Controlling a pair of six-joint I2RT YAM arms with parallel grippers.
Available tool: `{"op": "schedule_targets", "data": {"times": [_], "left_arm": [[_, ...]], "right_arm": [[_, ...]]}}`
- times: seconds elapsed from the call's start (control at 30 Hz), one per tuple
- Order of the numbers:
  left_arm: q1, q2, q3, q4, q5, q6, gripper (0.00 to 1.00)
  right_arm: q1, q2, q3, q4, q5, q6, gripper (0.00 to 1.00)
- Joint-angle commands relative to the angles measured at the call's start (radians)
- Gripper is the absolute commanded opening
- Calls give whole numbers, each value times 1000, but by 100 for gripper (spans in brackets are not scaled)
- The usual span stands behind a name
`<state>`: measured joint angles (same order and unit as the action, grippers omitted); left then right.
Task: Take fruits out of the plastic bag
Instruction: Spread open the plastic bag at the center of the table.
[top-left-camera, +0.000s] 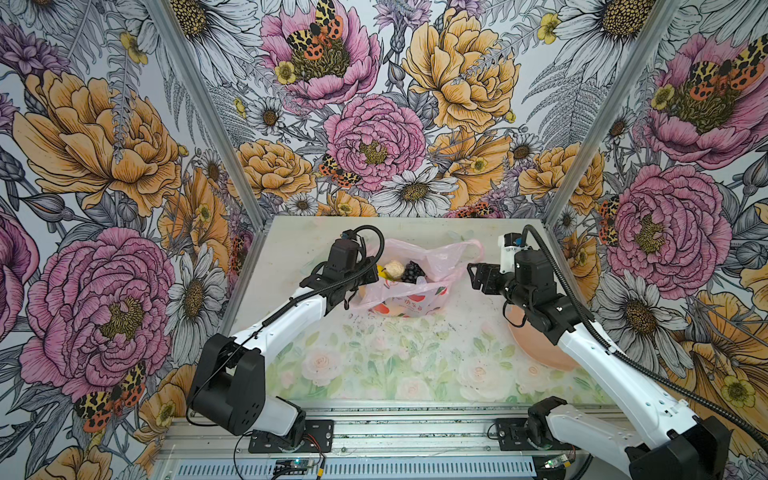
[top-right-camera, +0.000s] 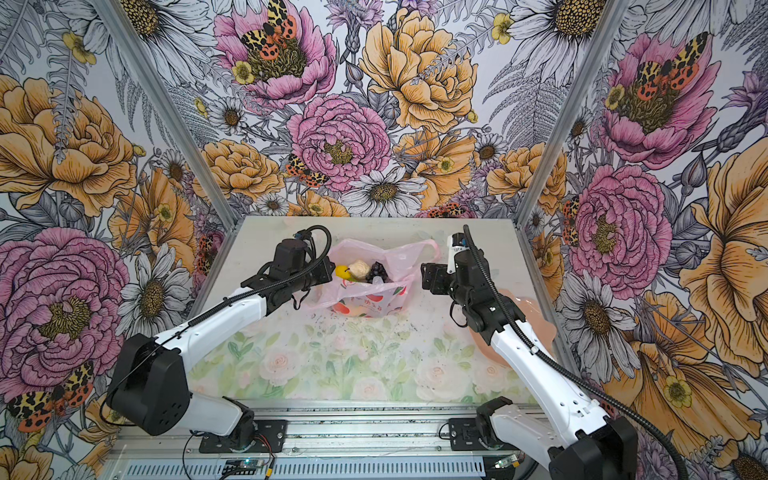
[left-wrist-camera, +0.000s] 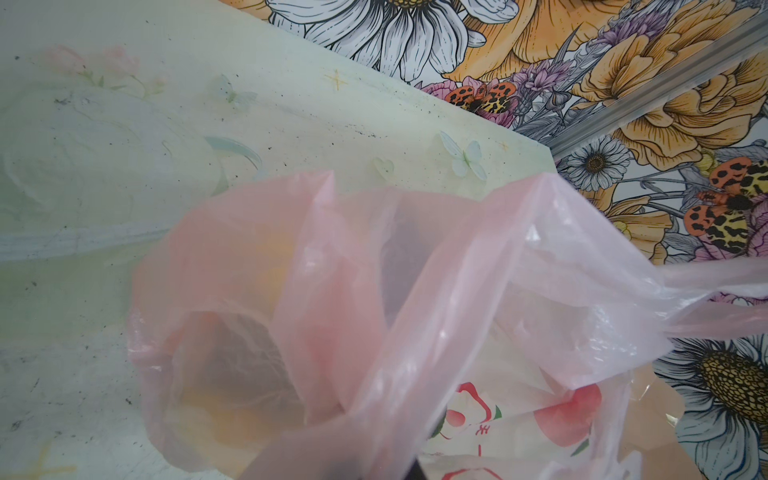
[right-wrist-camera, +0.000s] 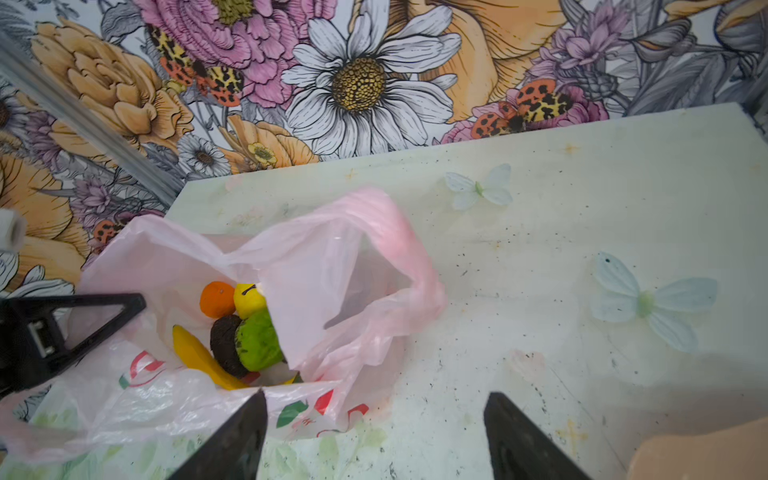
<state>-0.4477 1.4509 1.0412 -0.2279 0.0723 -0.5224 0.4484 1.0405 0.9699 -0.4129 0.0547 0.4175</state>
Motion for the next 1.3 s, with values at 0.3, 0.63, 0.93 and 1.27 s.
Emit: {"op": "schedule_targets", "data": {"times": [0.3, 0.63, 0.93, 1.27], "left_arm": [[-8, -29, 13, -22, -18, 38, 0], [30, -84, -66, 44, 58, 32, 0], [167, -192, -214, 177, 195, -18, 0], [314, -256, -413, 490, 332, -170, 0]], "right_arm": [[241, 401, 271, -24, 268, -97, 88], [148, 667, 418, -42, 228, -130, 81], [-49, 670, 432, -29, -83, -103, 15], [-233, 633, 235, 281, -514, 197, 0]]}}
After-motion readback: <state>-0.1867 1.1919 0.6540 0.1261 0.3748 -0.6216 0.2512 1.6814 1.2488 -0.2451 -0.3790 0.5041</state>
